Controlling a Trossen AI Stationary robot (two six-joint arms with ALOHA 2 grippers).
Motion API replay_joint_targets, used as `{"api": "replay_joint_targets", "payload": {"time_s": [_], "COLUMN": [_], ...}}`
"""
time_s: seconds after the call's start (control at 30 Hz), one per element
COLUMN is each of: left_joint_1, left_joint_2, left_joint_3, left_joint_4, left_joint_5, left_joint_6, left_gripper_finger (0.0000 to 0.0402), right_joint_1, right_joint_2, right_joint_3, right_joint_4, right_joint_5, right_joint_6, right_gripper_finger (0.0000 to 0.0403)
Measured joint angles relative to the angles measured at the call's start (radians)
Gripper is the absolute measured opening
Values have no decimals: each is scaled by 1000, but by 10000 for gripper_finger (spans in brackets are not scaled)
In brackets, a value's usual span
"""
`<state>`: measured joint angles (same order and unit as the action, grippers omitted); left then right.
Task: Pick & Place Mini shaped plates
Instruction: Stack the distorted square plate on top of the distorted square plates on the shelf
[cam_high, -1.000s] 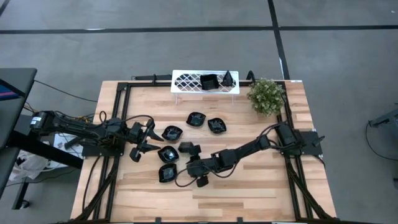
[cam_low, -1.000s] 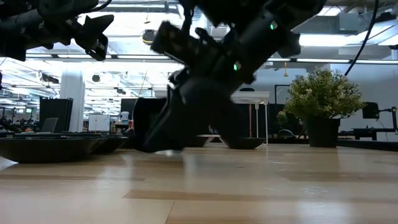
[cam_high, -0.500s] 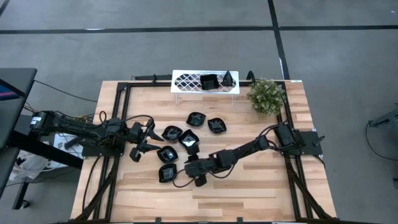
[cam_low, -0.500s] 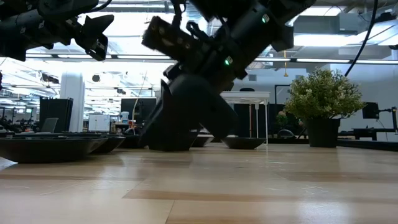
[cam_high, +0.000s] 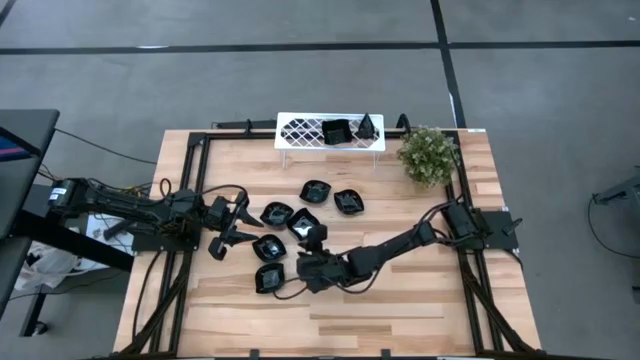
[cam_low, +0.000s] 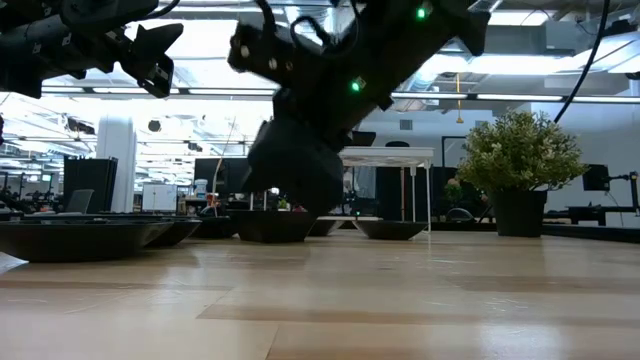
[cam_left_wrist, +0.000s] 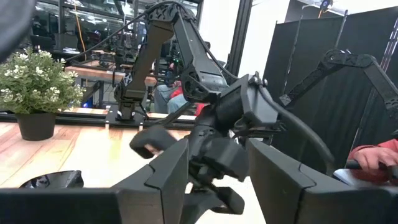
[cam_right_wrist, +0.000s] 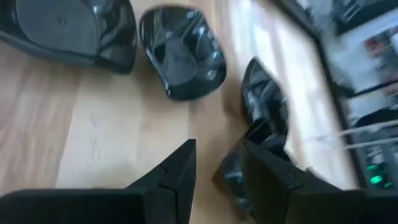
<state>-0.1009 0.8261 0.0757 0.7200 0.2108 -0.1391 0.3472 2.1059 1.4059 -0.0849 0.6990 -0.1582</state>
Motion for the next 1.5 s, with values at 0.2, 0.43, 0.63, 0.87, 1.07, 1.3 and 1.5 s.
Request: {"api": "replay_joint_targets", "payload": {"time_s": [0.2,0.43,0.63,0.87,1.07,1.3,1.5], "left_joint_1": [0,0,0,0,0,0,0], "left_joint_2": [0,0,0,0,0,0,0], "left_joint_3": [0,0,0,0,0,0,0], "left_joint_4": [0,2,2,3,4,6,6], "left_joint_5": [0,0,0,0,0,0,0], "left_joint_6": [0,0,0,0,0,0,0], "left_gripper_finger": [163,163,163,163,163,163,163], "right_joint_1": [-33,-51,-84,-109,-110,-121,-135], "right_joint_2": [0,1,2,12,52,57,57], "right_joint_3": [-1,-1,-1,-1,-2,-2,-2], "right_joint_4": [-20,20,43,54,86,82,42], "right_joint_5": [-136,-140,-148,-152,-146,-125,-126], "right_joint_6": [78,130,229,292,282,280,297], "right_gripper_finger": [119,119,119,119,119,119,118]}}
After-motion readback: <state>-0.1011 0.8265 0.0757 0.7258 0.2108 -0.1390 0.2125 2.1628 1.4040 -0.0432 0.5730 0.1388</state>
